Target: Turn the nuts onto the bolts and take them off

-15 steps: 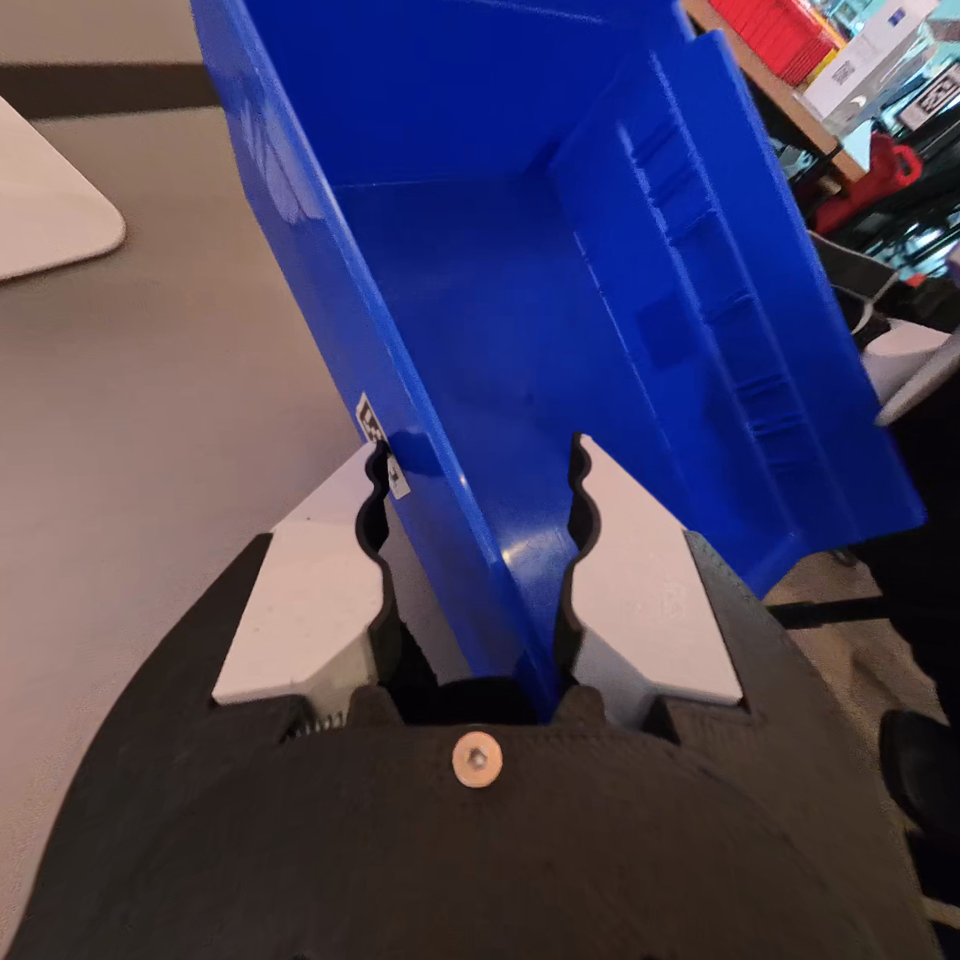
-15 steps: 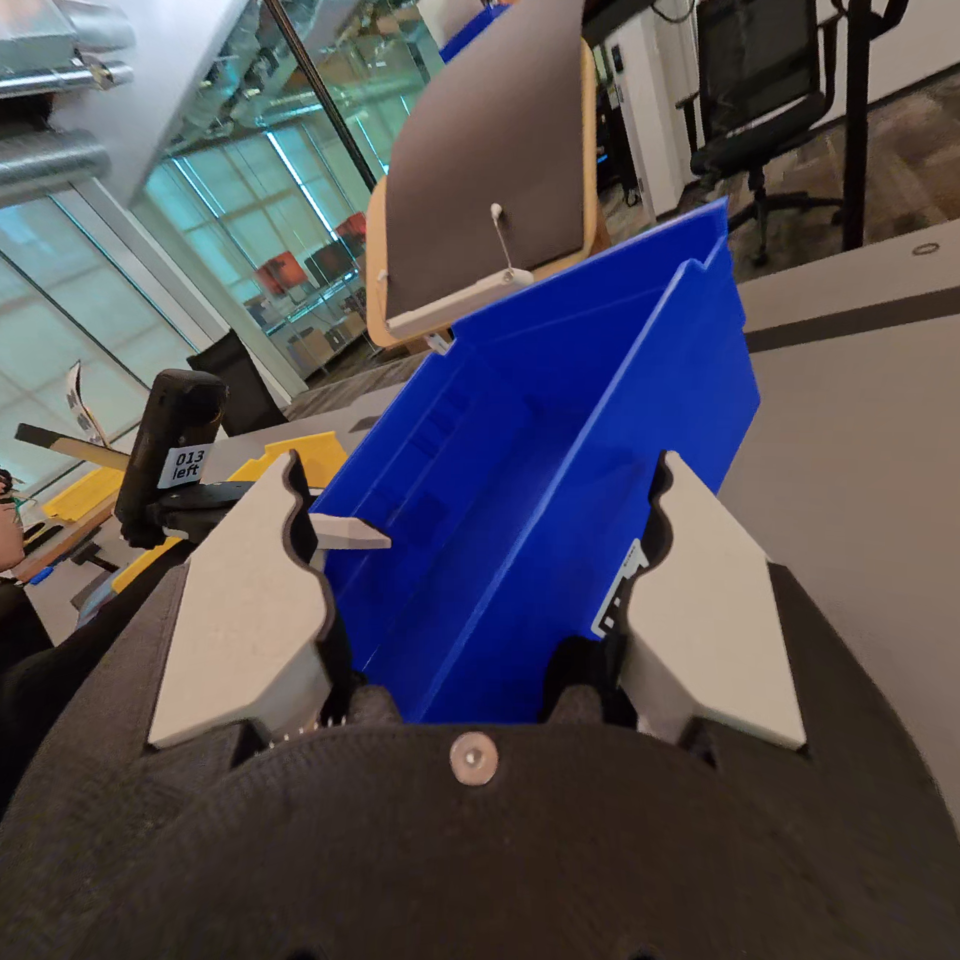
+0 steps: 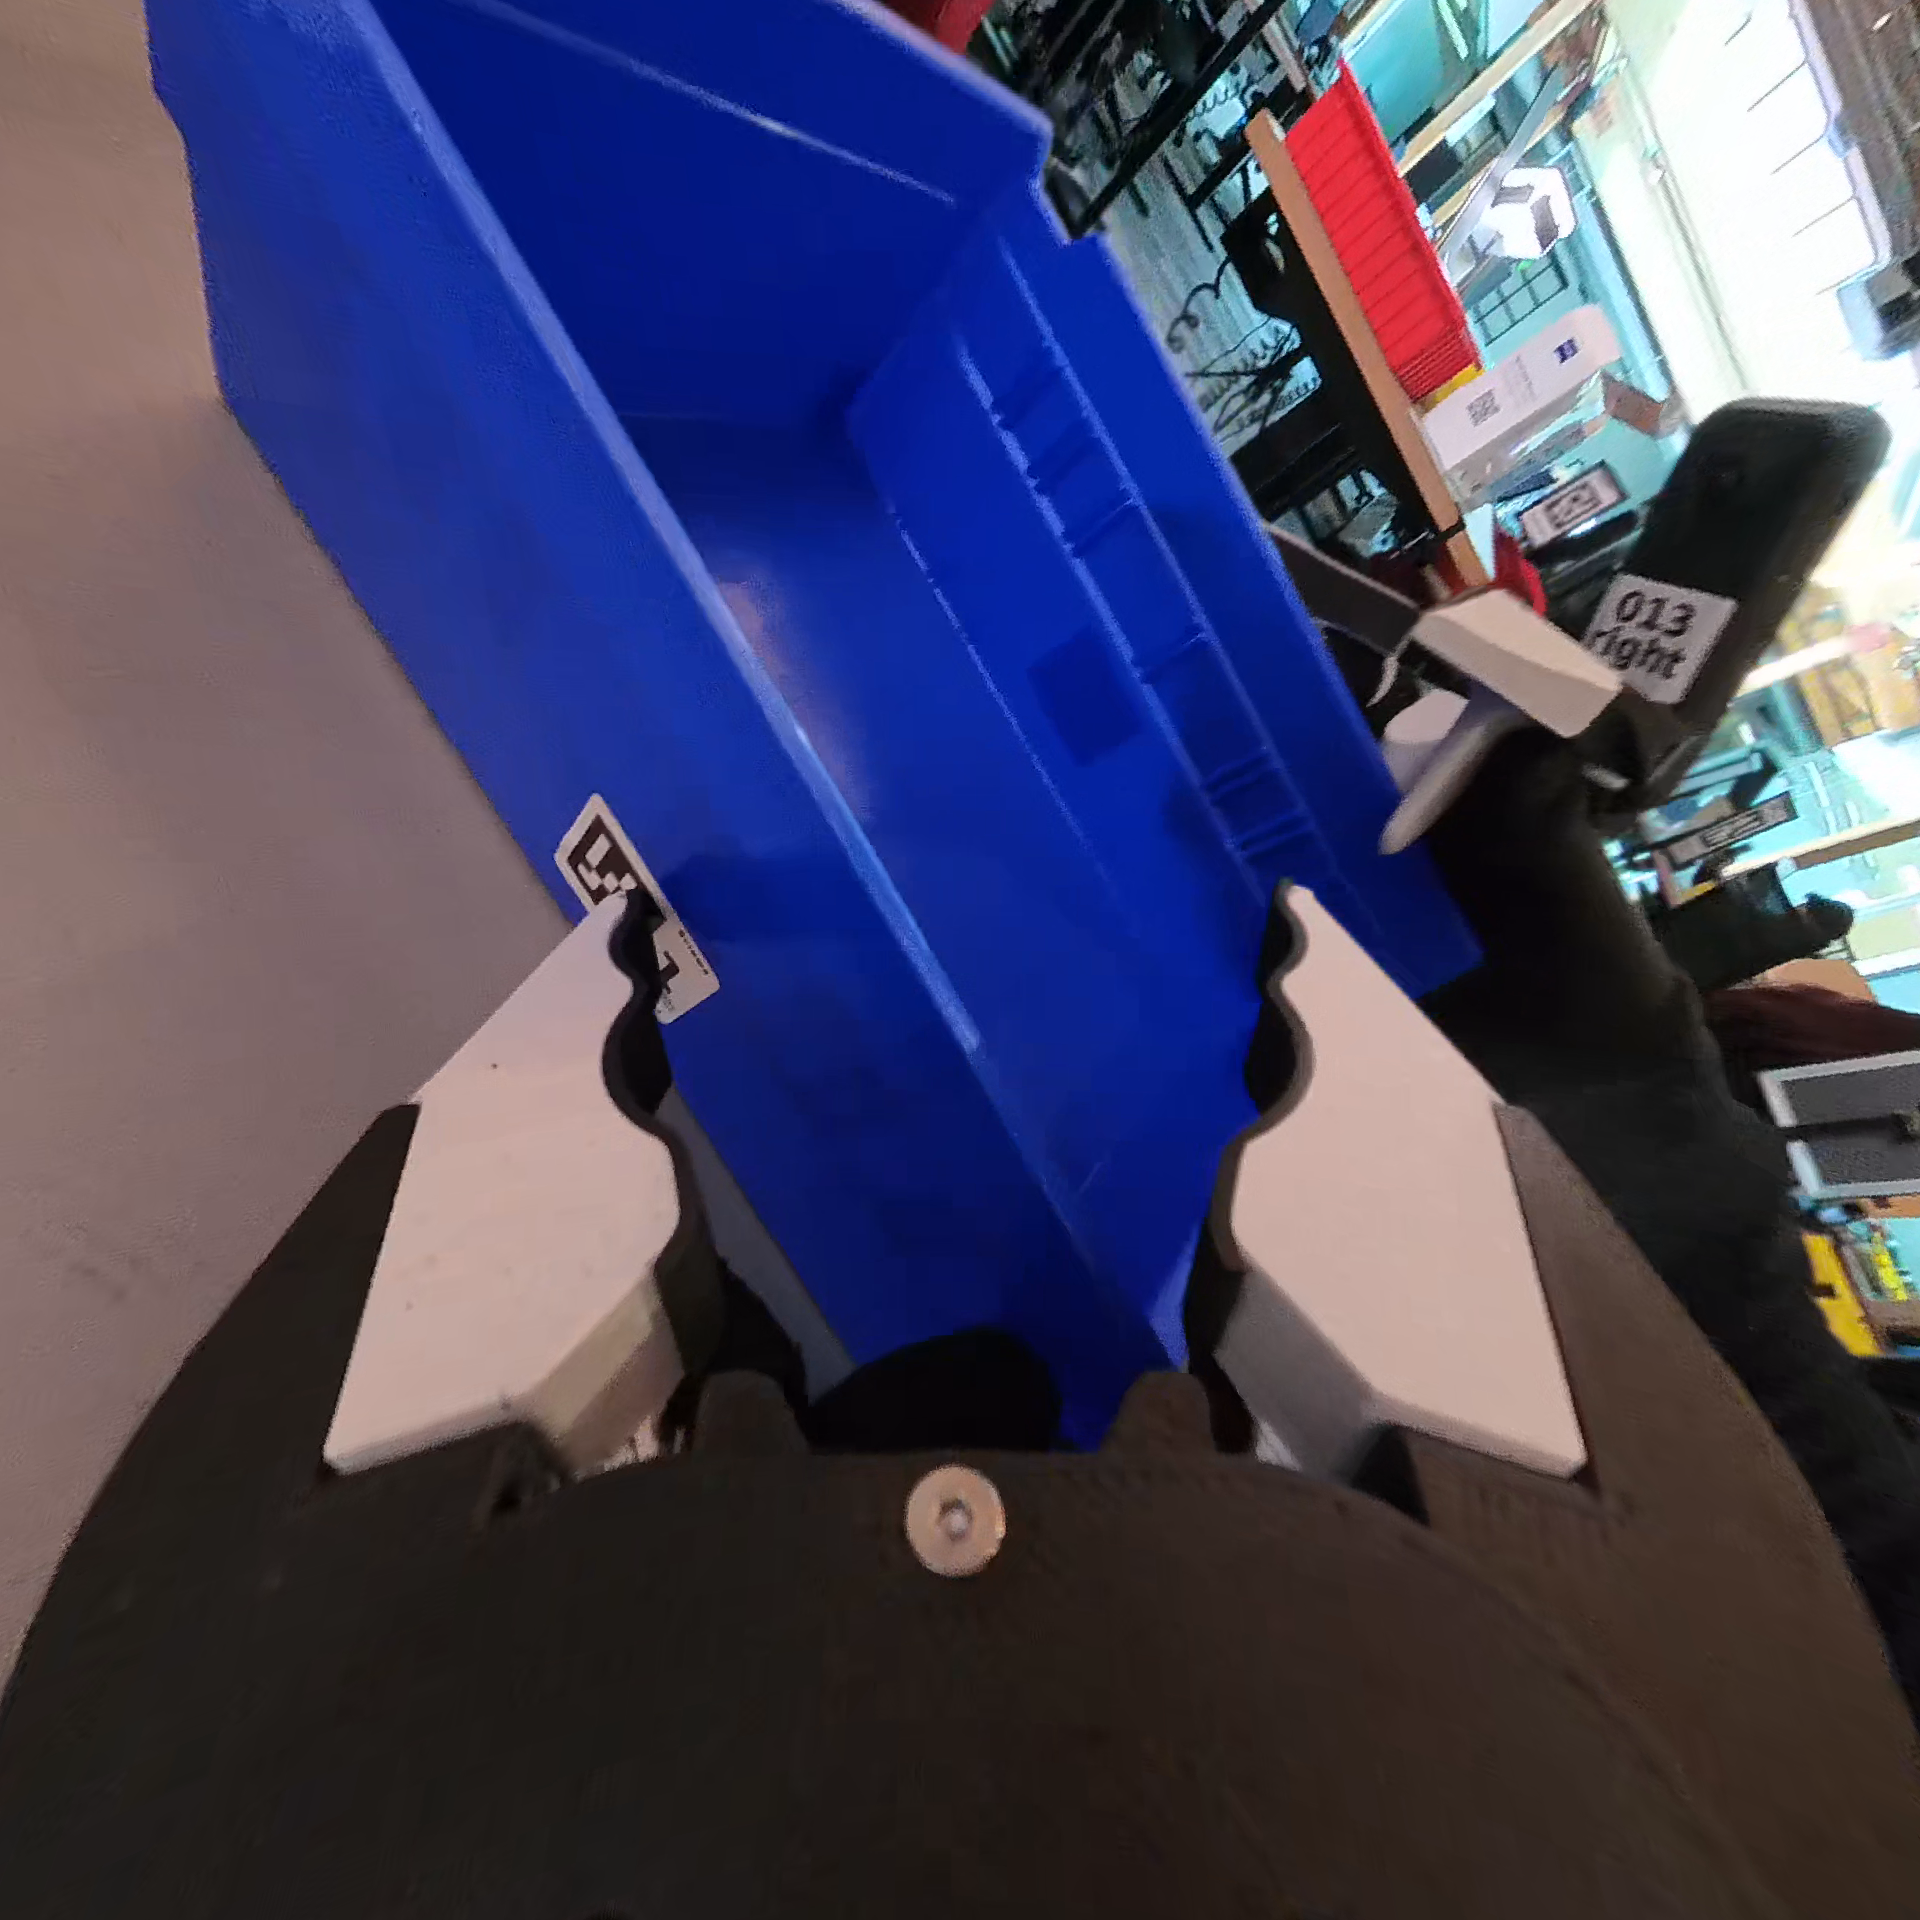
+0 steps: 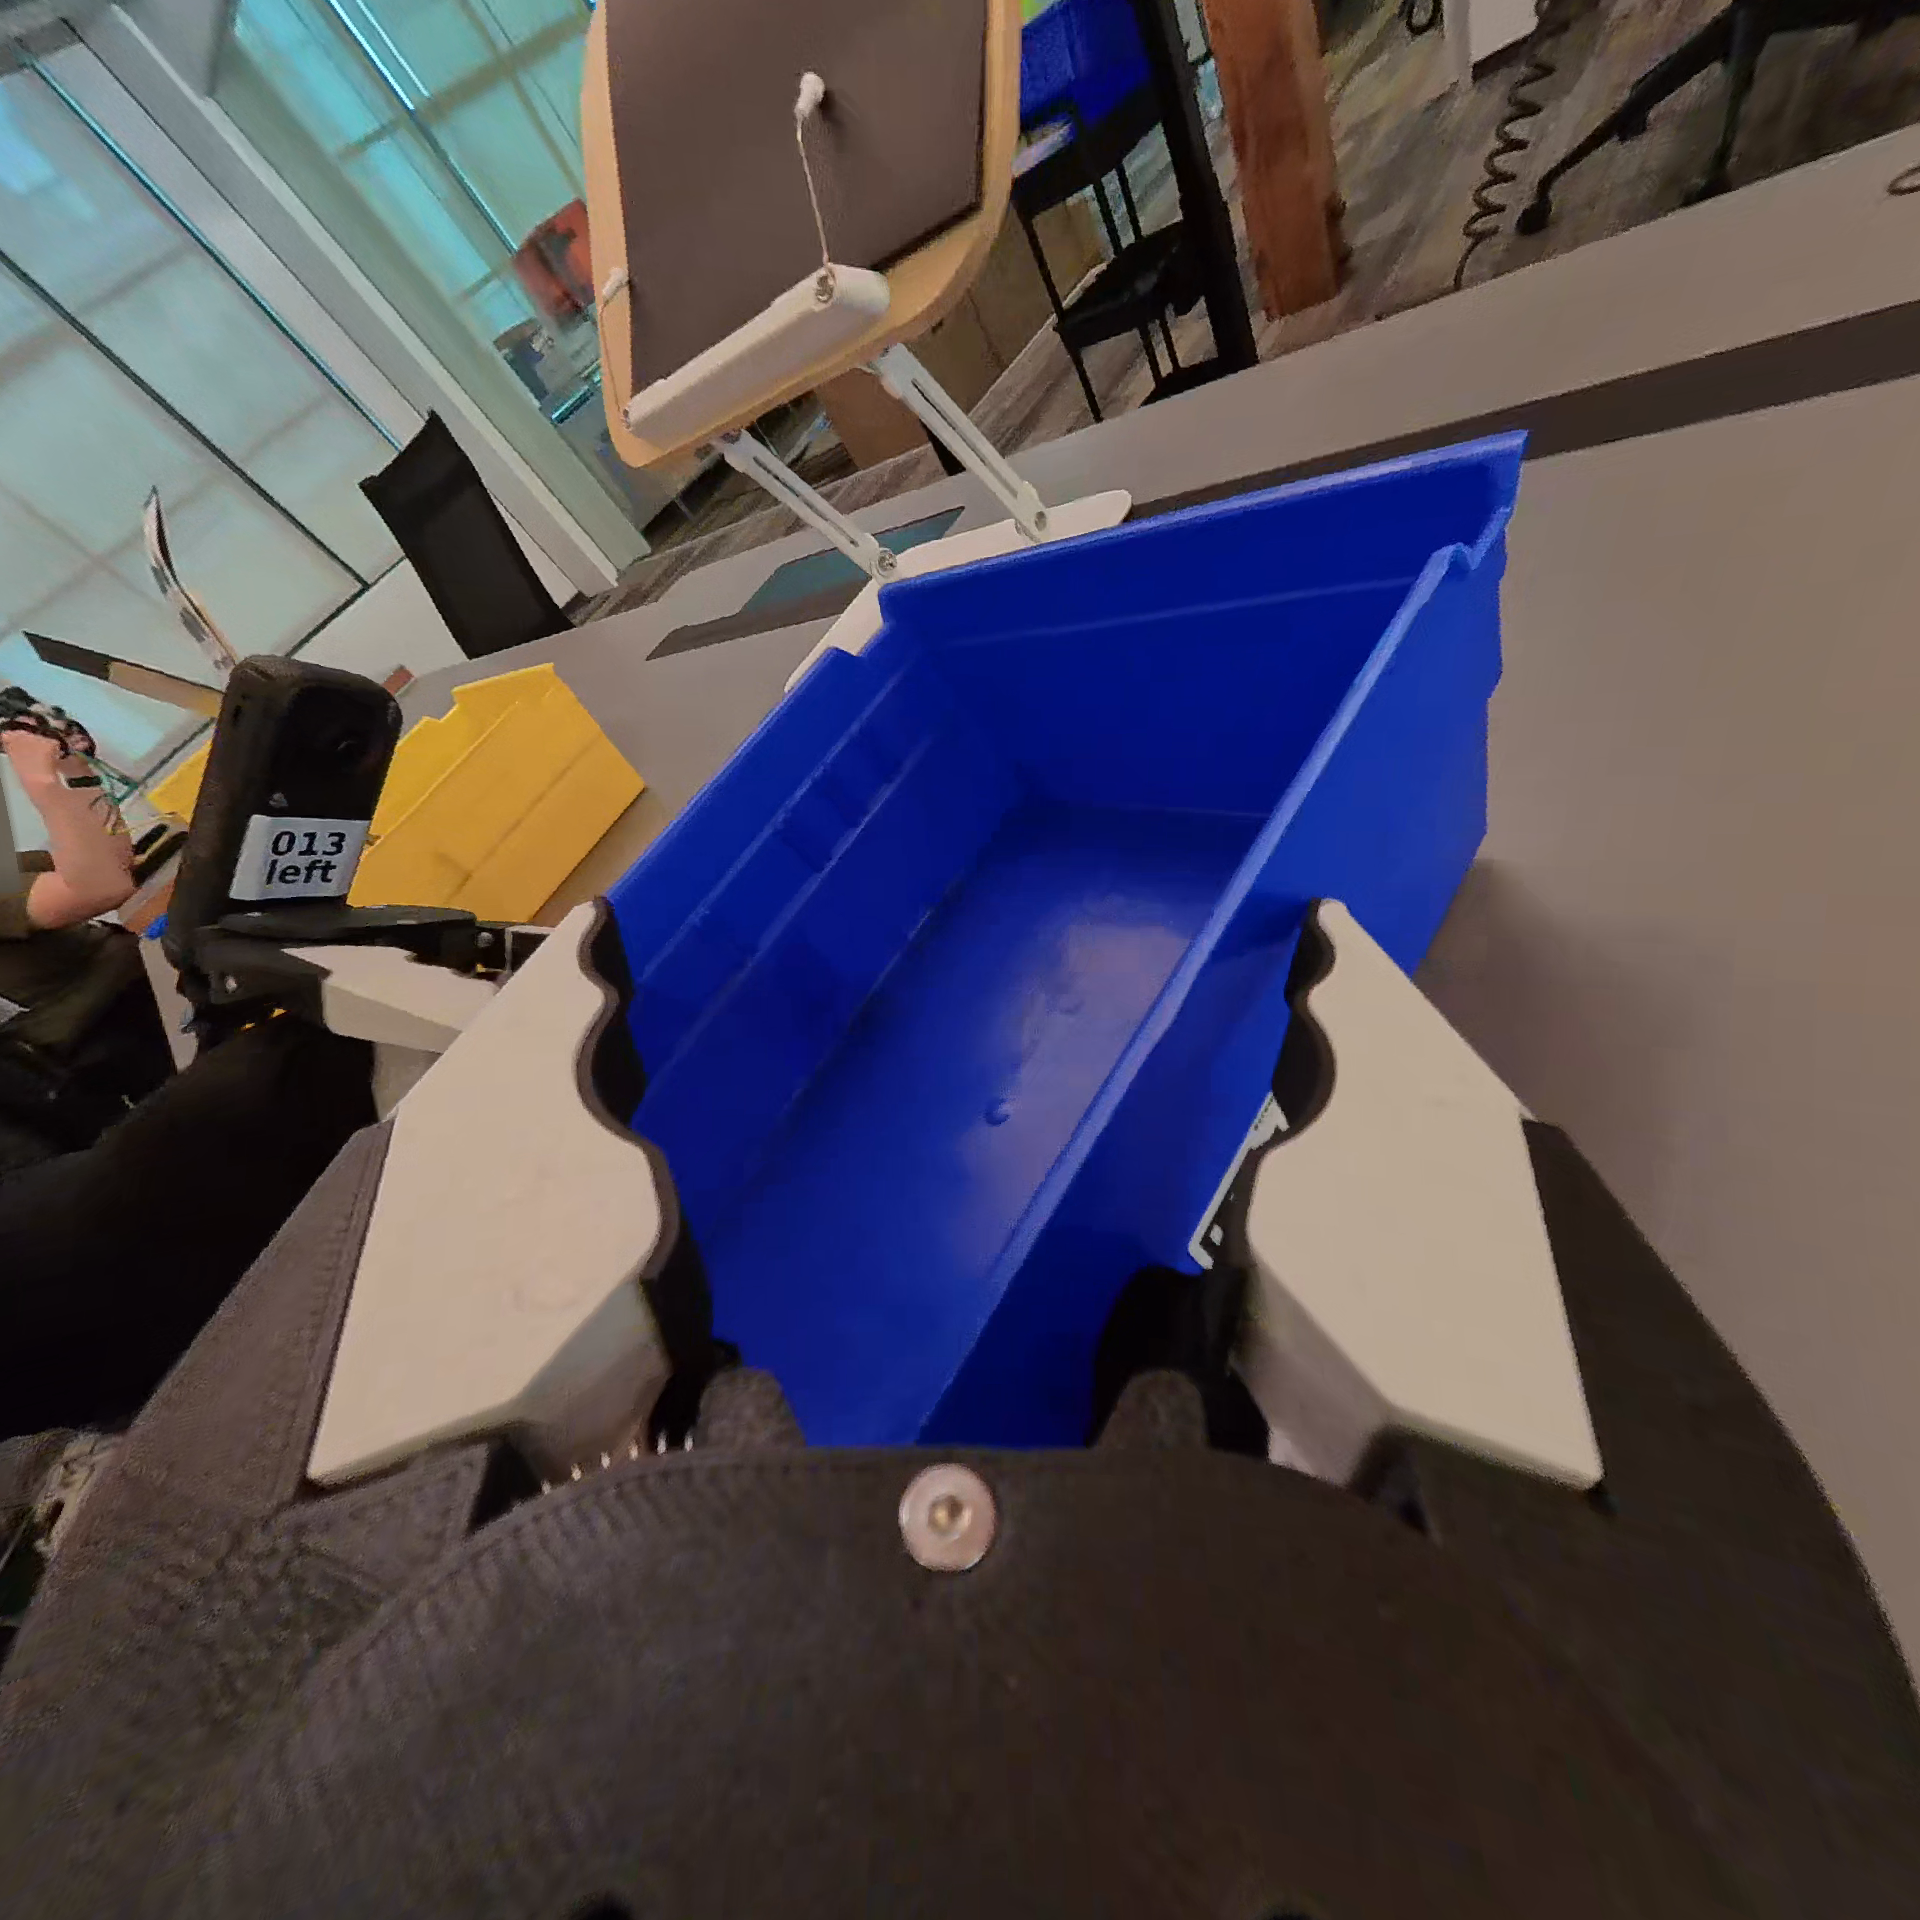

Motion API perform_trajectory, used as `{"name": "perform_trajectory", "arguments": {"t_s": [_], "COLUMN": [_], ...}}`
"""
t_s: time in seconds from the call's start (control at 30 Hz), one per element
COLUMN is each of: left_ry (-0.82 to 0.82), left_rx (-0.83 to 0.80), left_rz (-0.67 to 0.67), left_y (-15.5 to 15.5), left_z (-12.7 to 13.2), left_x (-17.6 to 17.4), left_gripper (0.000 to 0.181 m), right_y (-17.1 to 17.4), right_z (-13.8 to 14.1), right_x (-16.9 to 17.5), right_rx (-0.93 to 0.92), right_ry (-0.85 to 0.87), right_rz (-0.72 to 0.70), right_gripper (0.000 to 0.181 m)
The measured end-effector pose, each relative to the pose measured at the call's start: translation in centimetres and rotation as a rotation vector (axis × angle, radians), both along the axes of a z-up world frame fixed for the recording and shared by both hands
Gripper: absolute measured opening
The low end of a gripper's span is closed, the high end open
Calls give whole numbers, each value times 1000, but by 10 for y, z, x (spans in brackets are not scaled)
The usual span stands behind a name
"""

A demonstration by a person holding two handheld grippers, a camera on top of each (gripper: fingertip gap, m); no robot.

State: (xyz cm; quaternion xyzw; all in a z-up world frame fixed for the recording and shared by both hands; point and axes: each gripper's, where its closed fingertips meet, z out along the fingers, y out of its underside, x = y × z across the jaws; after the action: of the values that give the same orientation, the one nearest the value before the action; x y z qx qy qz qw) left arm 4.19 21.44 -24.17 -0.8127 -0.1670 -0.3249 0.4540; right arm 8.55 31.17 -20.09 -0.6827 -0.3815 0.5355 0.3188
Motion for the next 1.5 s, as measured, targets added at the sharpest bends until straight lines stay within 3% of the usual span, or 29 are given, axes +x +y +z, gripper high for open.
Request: {"name": "perform_trajectory", "arguments": {"t_s": [0.2,0.33,0.47,0.6,0.7,0.77,0.9,1.03,1.3,1.5], "left_ry": [-19,-59,35,271,438,535,624,564,483,508], "left_rx": [27,35,122,186,150,85,-227,-465,-787,-919], "left_rz": [-48,-90,-107,-54,55,160,294,342,257,251], "left_y": [6,-10,-40,-84,-125,-155,-220,-255,-265,-275], "left_z": [6,18,61,112,140,150,117,61,-23,-51], "left_x": [21,18,-4,-66,-142,-205,-320,-386,-425,-440], "left_gripper": [130,121,104,77,48,42,41,45,44,39], "right_y": [21,41,58,43,16,-12,-69,-119,-183,-202], "right_z": [-6,8,32,82,114,129,141,137,117,106], "right_x": [17,29,44,43,30,15,-18,-45,-68,-74], "right_rx": [-65,-14,202,479,620,670,721,704,661,632], "right_ry": [37,48,-16,-25,-8,24,73,104,115,121], "right_rz": [-6,-122,-272,-330,-315,-255,-116,19,192,252], "right_gripper": [117,118,120,114,110,105,102,101,98,96]}}
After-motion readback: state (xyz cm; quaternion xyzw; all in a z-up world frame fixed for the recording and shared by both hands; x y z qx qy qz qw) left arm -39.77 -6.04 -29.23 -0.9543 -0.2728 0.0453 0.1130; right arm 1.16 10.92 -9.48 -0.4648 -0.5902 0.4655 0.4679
